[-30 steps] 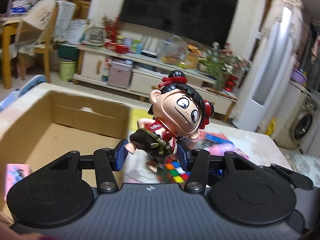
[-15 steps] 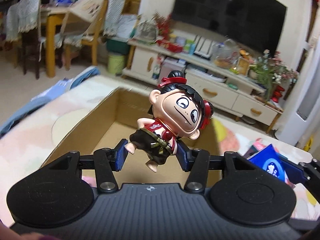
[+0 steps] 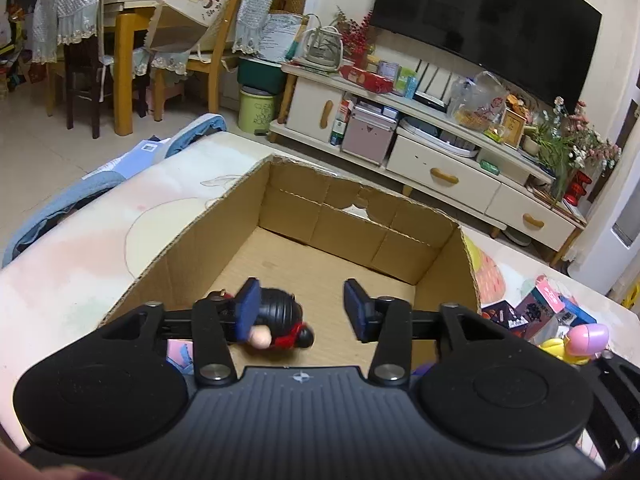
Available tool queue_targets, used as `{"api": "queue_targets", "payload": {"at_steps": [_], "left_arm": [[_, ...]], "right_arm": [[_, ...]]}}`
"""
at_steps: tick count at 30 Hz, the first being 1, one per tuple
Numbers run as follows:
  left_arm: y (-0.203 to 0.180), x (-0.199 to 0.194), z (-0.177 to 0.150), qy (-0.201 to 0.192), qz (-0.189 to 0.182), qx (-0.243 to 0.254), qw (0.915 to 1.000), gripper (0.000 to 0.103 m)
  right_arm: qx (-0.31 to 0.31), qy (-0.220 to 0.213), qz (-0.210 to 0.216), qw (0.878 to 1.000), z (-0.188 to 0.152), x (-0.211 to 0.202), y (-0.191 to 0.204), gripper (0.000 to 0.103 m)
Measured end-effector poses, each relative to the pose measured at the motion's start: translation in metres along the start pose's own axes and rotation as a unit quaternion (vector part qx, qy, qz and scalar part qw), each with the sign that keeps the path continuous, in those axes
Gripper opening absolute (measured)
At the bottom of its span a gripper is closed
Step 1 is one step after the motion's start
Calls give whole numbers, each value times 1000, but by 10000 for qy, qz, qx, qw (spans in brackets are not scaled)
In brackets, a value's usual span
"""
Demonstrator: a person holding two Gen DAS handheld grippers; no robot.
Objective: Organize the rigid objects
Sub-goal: 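Carry the doll and tissue pack into the cardboard box and release both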
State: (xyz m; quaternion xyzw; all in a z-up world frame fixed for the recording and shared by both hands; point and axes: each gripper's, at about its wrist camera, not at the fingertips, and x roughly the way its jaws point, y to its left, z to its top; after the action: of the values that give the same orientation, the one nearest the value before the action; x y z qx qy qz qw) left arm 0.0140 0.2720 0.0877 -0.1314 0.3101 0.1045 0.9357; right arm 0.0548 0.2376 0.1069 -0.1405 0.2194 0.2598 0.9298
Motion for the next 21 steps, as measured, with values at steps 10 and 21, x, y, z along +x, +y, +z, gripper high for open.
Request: {"api": "queue_targets", "payload": {"at_steps": [10, 21], "left_arm": [[-8, -1, -3, -81, -99, 225, 9997, 101], [-18, -4, -11, 46, -404, 495, 9979, 103]], "right_arm": [[177, -317, -410, 9985, -18, -31, -2, 81], [737, -269, -915, 9927, -53, -56, -20, 97]]}}
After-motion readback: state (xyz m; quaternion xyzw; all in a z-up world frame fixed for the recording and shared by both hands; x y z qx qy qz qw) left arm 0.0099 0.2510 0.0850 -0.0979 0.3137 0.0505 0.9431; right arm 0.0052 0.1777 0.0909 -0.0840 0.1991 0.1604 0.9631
